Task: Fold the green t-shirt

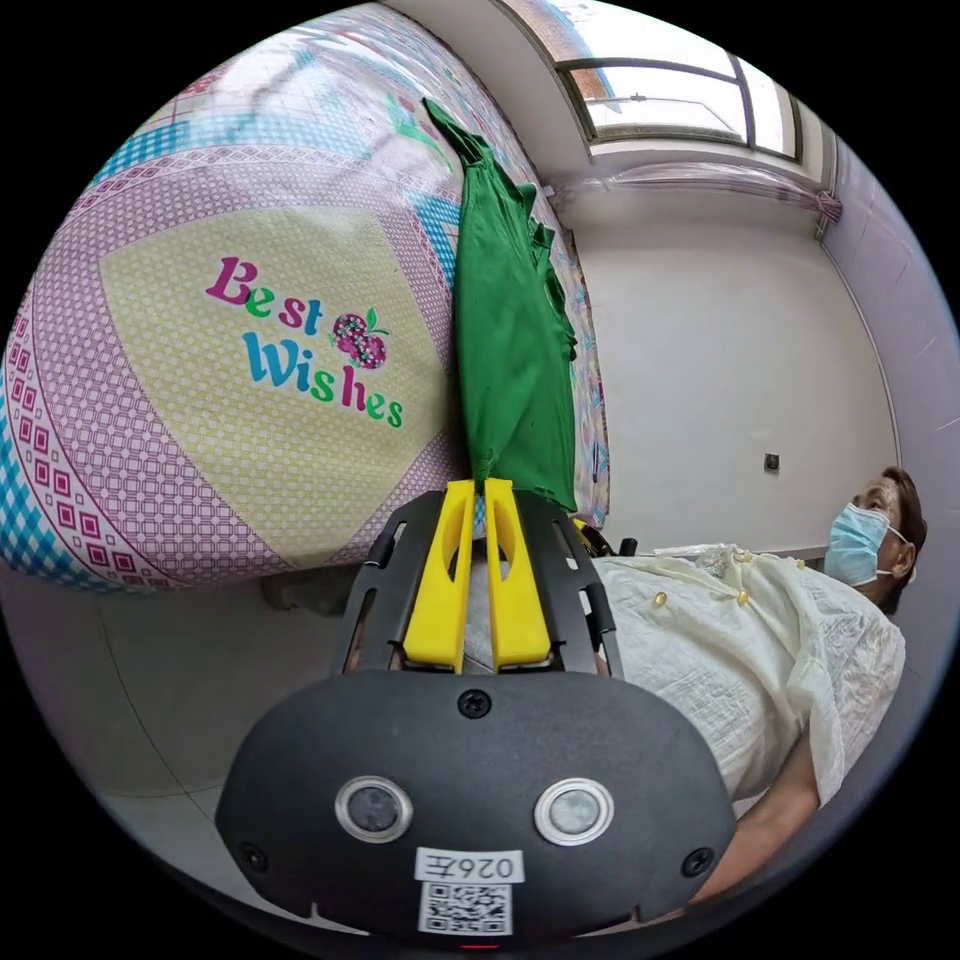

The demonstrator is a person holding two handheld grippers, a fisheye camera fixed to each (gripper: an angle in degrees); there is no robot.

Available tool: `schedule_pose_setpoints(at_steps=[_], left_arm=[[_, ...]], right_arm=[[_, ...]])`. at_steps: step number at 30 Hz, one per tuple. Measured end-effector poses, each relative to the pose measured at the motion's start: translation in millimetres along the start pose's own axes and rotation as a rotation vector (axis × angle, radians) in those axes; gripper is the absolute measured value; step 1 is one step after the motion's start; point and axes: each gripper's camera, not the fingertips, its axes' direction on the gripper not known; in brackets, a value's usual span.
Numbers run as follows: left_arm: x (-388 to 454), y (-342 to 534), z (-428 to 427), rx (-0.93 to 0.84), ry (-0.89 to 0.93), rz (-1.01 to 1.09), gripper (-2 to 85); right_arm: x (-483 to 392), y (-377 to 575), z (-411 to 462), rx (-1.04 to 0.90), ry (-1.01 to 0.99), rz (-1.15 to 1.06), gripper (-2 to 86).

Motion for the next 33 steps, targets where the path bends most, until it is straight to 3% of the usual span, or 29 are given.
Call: schedule_pose_setpoints(at_steps=[6,11,15,18,21,25,28,31,33], left_arm=[[20,9,-24,0.050,-0.153,-0.010,-1.0],[90,-30,4,0.068,-0.324,0.192,-1.0],[109,-56,55,-0.047,-0.401,0.259,-1.0],[101,-56,89,-0.211,-0.580,0.229,-0.9],[97,-39,83,-0.189,-0.556,0.172,-0.8],[119,-31,62,-0.101,-0.534,0.161,-0.8],[155,-50,60,-0.034,-0.543,0.249,-0.9],[193,-83,71,0.040,-0.502,0.355,-0.9],[213,-106,85,0.061,-0.472,0.419,-0.9]], right_arm=[[-55,-32,-9,0.050,0.044,-0.205,-0.9],[-122,-73,63,-0.068,-0.019,-0.457,-0.9],[-125,-79,104,-0.178,-0.008,-0.493,-0.9],[-103,-67,107,-0.227,0.049,-0.448,-0.9],[-74,-49,88,-0.230,0.066,-0.370,-0.8],[-49,-38,35,-0.039,-0.034,-0.256,0.0],[-35,-51,3,0.172,-0.248,-0.139,3.8],[-38,-77,-3,0.327,-0.570,-0.202,3.8],[-59,-94,-5,0.419,-0.619,-0.286,1.4]])
